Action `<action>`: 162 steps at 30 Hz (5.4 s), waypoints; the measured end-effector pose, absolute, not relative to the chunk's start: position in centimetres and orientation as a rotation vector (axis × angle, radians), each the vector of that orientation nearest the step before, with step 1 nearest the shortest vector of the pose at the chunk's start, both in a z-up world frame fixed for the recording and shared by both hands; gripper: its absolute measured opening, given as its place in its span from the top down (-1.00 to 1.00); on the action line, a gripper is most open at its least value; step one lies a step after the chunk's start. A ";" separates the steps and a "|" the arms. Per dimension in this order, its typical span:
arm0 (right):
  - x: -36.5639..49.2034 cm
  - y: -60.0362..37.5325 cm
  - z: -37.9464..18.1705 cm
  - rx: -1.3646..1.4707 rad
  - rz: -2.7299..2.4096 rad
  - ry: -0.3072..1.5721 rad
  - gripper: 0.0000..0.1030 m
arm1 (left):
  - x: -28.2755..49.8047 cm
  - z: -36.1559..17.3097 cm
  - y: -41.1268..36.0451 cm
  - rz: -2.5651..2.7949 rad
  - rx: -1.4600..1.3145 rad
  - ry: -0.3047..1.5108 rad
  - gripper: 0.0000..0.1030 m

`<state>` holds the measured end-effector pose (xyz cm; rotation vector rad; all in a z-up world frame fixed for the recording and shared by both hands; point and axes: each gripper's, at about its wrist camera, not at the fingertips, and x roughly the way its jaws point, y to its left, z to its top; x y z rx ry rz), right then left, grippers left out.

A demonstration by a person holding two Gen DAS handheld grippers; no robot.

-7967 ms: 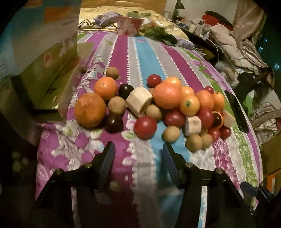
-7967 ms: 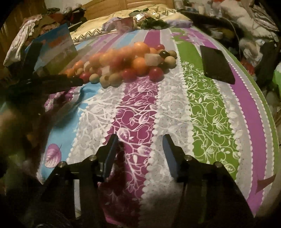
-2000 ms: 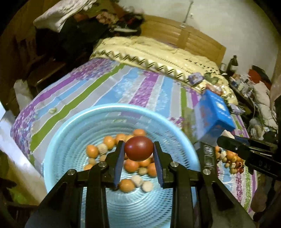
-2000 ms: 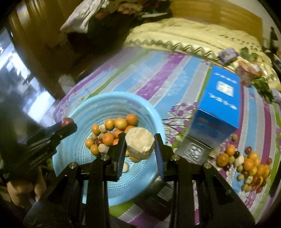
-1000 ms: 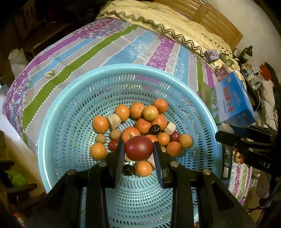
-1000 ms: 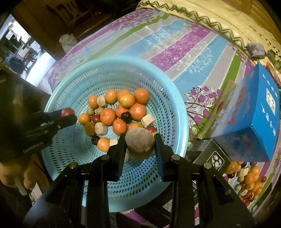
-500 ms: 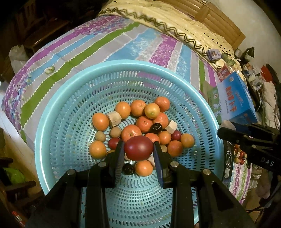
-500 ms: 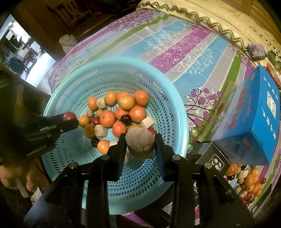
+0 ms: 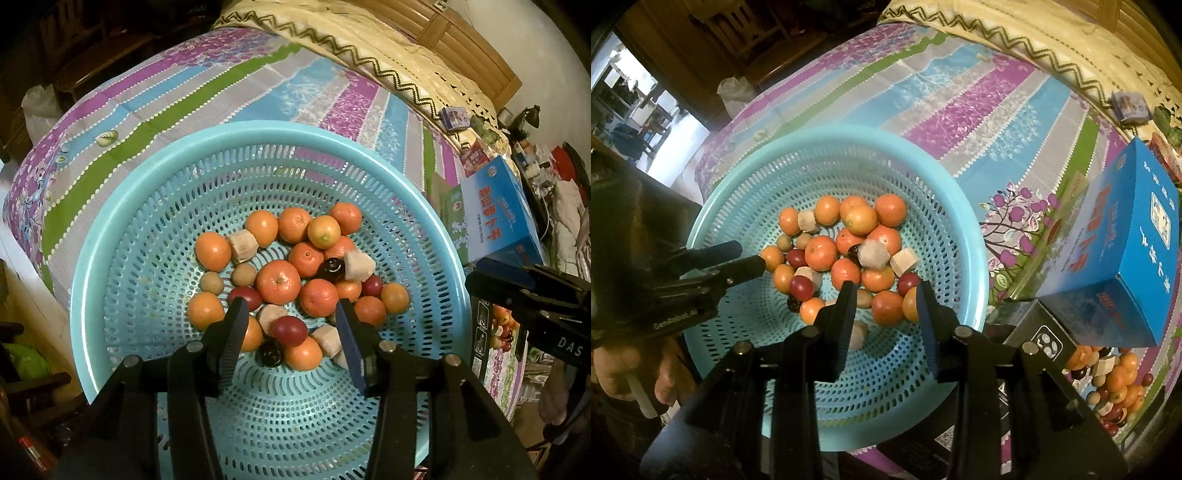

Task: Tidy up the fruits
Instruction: 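Open the left tool to drop the tomato while the right tool drops the cube, then move both open tools back to the fruit pile, then grasp a tangerine with the right tool while the left tool grasps a dark plum, then carry the tangerine and plum in both tools over the blue basket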

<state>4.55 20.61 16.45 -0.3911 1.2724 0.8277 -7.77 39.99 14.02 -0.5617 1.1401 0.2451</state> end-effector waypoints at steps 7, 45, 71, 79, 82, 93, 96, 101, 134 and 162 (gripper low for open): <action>3.8 19.6 18.0 -0.357 0.821 1.157 0.32 | -7.9 14.5 39.5 0.228 -0.573 1.105 0.03; -5.0 -16.3 10.9 0.029 0.332 0.888 -0.16 | -1.0 9.9 4.8 -0.092 -0.356 0.993 0.18; 9.2 -0.3 3.7 -0.366 0.615 0.901 0.02 | -4.0 14.5 10.3 0.045 -0.334 0.799 -0.11; 7.9 -4.9 7.5 -0.185 0.579 0.875 0.20 | -3.7 14.6 8.1 -0.021 -0.286 0.813 -0.11; 5.5 -9.8 8.3 -0.097 0.499 0.904 0.20 | -3.0 13.6 6.1 -0.089 -0.270 0.848 -0.11; -0.4 -18.5 4.3 0.027 0.371 1.039 0.14 | 4.7 5.2 2.2 -0.188 -0.302 0.987 0.05; 0.0 -18.1 4.0 0.019 0.377 1.046 0.12 | 5.9 4.4 2.1 -0.170 -0.310 1.001 0.05; 0.0 -18.8 3.2 0.032 0.384 1.052 0.12 | 6.8 3.2 2.0 -0.128 -0.287 1.036 0.05; -1.2 -19.2 14.3 -0.025 0.128 0.722 0.18 | -2.3 15.9 -0.8 -0.083 -0.021 0.694 0.49; -2.2 -5.9 24.2 -0.111 0.280 0.539 0.18 | -7.8 26.3 15.0 0.215 -0.156 0.523 0.49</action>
